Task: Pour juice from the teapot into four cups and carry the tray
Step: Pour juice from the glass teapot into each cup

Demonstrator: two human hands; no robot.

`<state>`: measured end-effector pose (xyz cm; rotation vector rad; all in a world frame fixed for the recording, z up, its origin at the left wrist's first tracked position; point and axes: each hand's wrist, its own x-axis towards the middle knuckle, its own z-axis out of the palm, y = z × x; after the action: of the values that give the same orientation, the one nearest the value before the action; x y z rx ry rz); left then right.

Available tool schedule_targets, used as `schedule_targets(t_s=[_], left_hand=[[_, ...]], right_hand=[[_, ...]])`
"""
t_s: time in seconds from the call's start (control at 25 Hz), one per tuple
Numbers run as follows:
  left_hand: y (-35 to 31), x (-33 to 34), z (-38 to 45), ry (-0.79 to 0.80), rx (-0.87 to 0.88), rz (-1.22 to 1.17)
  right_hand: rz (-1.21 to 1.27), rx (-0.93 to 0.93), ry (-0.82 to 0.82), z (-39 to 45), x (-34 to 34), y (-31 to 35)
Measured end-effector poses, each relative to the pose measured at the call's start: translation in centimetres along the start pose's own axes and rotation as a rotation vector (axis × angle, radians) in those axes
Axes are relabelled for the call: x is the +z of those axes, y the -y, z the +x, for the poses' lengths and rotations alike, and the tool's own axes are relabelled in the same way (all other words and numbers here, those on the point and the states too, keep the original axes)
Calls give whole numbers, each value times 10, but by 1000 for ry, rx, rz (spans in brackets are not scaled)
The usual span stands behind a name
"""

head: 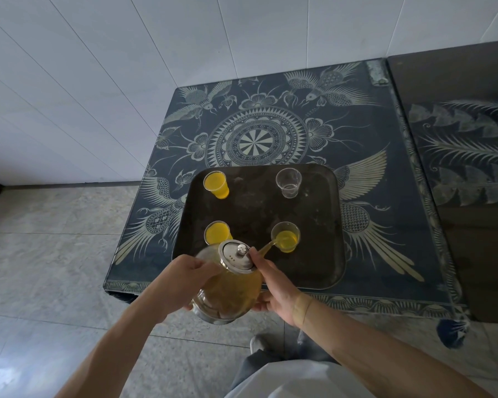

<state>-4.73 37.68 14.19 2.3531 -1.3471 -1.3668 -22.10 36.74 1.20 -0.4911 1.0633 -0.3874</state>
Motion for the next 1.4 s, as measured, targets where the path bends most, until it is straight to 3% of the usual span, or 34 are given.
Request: schedule_targets(t_s=[1.4], left_hand=[[-12,3,-4,-19,23,124]], right_hand=[[-19,0,11,-7,-8,5]])
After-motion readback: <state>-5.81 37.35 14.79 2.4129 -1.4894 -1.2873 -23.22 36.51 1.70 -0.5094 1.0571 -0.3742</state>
